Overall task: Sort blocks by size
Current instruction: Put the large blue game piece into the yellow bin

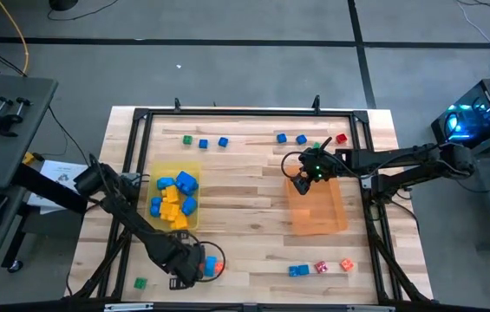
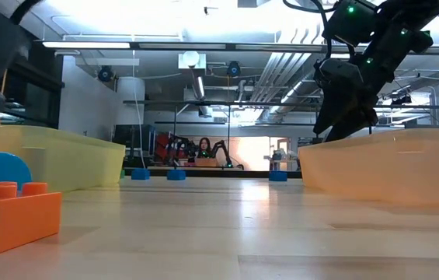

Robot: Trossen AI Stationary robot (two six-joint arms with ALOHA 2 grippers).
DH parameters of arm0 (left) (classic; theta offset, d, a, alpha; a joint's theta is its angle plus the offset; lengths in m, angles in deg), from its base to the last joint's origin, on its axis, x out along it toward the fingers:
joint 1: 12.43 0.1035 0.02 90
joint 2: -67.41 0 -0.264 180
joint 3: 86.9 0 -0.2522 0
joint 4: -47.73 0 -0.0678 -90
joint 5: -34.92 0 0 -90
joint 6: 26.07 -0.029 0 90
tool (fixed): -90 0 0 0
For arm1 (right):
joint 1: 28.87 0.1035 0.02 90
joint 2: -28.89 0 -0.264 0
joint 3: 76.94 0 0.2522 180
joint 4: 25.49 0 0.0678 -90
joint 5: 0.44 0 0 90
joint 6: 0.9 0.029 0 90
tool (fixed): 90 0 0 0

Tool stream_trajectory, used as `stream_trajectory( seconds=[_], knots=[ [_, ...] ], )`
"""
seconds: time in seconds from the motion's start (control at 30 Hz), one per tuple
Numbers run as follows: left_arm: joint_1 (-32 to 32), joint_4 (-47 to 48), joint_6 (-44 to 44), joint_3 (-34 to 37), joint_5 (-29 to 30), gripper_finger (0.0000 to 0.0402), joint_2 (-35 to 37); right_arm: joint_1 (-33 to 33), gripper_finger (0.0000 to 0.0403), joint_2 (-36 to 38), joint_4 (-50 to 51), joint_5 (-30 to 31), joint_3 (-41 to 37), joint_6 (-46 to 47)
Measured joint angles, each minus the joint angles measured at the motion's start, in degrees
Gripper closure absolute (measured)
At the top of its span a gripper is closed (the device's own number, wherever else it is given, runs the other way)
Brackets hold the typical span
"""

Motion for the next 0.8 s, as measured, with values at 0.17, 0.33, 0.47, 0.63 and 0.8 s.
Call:
stream_trajectory(
  seconds=[0.17,0.33,0.47,0.63,0.8],
  knots=[
    [0.5,0.8,0.9,0.0,1.2,0.0302,9.2,0.0,0.0117,0.0,0.0,0.0,0.0,0.0],
    [2.1,7.0,3.7,-0.1,15.8,0.0302,23.5,0.0,0.0117,0.0,-0.1,0.2,0.0,-0.5],
    [7.6,23.7,10.6,-0.1,31.8,0.0302,32.2,0.0,0.0117,0.0,-0.1,0.2,0.0,-0.2],
    [19.1,38.4,10.6,0.0,31.9,0.0302,36.1,0.0,0.0117,0.0,-0.1,0.2,0.0,1.5],
    [26.2,36.4,7.4,0.0,20.4,0.0265,36.4,0.0,0.0117,0.0,-0.1,0.2,0.0,1.5]
  ],
)
